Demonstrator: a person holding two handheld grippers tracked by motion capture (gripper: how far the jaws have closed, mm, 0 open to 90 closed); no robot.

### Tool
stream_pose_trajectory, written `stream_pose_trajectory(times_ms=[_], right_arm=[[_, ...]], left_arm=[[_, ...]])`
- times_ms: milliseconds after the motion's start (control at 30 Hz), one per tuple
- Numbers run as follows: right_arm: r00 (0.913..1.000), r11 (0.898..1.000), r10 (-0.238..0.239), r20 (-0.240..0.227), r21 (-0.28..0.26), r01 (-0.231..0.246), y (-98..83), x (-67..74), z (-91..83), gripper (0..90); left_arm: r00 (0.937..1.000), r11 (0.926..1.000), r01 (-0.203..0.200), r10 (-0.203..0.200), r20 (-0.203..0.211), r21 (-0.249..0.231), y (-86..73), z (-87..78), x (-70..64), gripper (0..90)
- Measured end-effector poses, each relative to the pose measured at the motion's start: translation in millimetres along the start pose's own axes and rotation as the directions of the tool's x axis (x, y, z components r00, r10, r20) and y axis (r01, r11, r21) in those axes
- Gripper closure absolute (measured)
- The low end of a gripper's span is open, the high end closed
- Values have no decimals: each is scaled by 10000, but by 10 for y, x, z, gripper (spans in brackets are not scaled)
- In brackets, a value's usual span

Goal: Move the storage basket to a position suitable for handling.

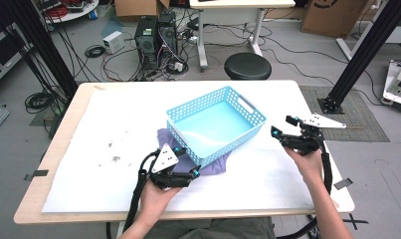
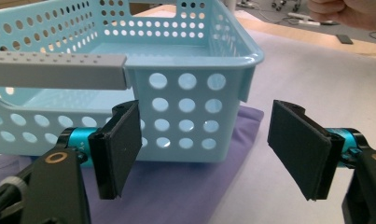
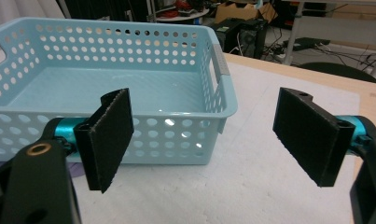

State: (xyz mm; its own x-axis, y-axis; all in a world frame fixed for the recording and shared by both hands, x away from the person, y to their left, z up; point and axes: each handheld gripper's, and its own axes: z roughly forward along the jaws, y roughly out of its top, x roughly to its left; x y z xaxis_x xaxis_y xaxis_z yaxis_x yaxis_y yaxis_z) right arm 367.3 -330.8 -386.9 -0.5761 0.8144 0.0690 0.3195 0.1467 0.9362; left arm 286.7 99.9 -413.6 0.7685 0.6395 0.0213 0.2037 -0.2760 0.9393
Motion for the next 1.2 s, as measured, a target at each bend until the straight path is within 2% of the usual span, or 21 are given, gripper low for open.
stream_pose_trajectory(times_ms=[167,367,467,533,633,767,800,833,1033,1133,1200], right_arm=[[10000,9999,59,19,115,-59,-13,3,18,206],[10000,9998,-61,9,180,61,-24,8,55,206],[9999,9995,-102,-79,307,105,-32,7,89,206],[9998,9991,-75,-188,414,82,-39,-4,121,205],[9994,9982,0,-356,600,21,-47,-54,184,206],[9982,9946,7,-592,1036,55,-83,-124,292,211],[9976,9930,-69,-692,1175,150,-95,-143,323,230],[9959,9897,-131,-897,1410,257,-115,-172,384,289],[9935,9834,-330,-1087,1737,516,-113,-210,541,292],[9926,9855,-159,-1201,1657,358,-130,-244,600,343],[9921,9840,-192,-1243,1732,408,-156,-270,648,344]], left_arm=[[9997,9998,0,5,-255,206,0,64,-21,261],[9974,9997,-173,184,-701,157,17,116,-28,275],[9958,9993,-201,227,-888,307,17,136,-9,274],[9956,9995,-175,197,-919,247,20,139,0,273],[9933,9990,-391,412,-1082,211,38,128,-4,273],[9929,9991,-387,406,-1122,190,41,124,8,273],[9929,9991,-379,400,-1124,202,42,120,10,273],[9925,9992,-373,391,-1155,173,43,121,12,273],[9922,9992,-336,360,-1193,224,53,91,35,274],[9932,9996,-225,243,-1139,172,50,85,46,274],[9942,9997,-189,201,-1059,121,51,80,47,274]])
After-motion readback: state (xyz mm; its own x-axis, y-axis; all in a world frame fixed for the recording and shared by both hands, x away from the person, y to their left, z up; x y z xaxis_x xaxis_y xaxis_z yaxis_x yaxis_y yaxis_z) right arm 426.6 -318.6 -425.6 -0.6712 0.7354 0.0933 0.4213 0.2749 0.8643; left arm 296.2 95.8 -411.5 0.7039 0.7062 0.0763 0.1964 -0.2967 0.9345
